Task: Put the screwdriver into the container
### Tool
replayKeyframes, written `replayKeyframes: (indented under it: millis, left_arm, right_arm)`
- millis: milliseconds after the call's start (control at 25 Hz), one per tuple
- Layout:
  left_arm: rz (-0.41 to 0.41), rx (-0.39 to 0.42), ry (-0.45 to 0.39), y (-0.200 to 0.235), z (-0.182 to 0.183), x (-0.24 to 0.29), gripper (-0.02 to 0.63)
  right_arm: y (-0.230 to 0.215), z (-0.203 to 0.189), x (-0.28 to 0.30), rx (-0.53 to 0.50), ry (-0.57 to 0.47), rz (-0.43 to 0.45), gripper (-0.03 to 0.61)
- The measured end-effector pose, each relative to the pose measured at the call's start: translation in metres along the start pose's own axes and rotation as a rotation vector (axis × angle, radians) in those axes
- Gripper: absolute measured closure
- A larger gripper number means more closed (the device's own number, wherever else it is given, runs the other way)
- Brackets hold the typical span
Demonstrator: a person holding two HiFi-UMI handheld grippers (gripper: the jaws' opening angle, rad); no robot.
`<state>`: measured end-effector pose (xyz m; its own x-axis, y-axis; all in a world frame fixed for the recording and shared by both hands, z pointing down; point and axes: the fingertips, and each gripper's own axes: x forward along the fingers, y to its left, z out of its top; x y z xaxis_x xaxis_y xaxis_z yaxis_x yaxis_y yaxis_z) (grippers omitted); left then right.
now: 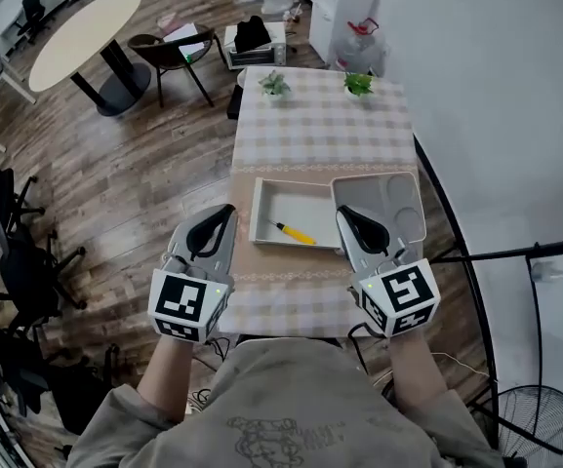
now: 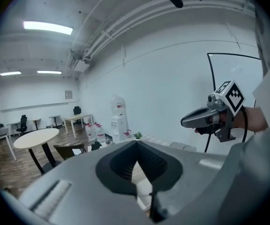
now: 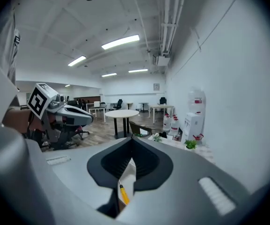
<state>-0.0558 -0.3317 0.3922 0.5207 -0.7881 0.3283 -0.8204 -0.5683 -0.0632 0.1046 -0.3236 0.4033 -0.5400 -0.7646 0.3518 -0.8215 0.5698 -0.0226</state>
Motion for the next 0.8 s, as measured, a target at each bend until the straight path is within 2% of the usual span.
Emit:
replayKeyframes:
  millis: [240,400,480,600,800]
  left_arm:
    - [0.010,0.085,-0.075,-0.016,0.036,-0.027,0.614]
    - [0.018,0.080,-0.114,-0.020,0.045,-0.043,0.614]
    - [0.027,0.057,-0.132,-0.022,0.050,-0.052,0.614]
    - [0.041,0.019,-0.115,-0.026,0.047,-0.061,0.614]
    - [0.038,0.004,-0.094,-0.030,0.034,-0.062,0.614]
  right_arm:
    - [0.013,0.040,-0.044,-0.006,-0.131,-0.003,0.551]
    - [0.024,0.047,-0.064,0.028,-0.181,0.017,0.551]
    - [0.029,0.043,-0.072,0.046,-0.178,0.027,0.552]
    - [0.034,0.034,-0.080,0.063,-0.156,0.038,0.552]
    - [0.038,0.021,-0.078,0.082,-0.123,0.054,0.552]
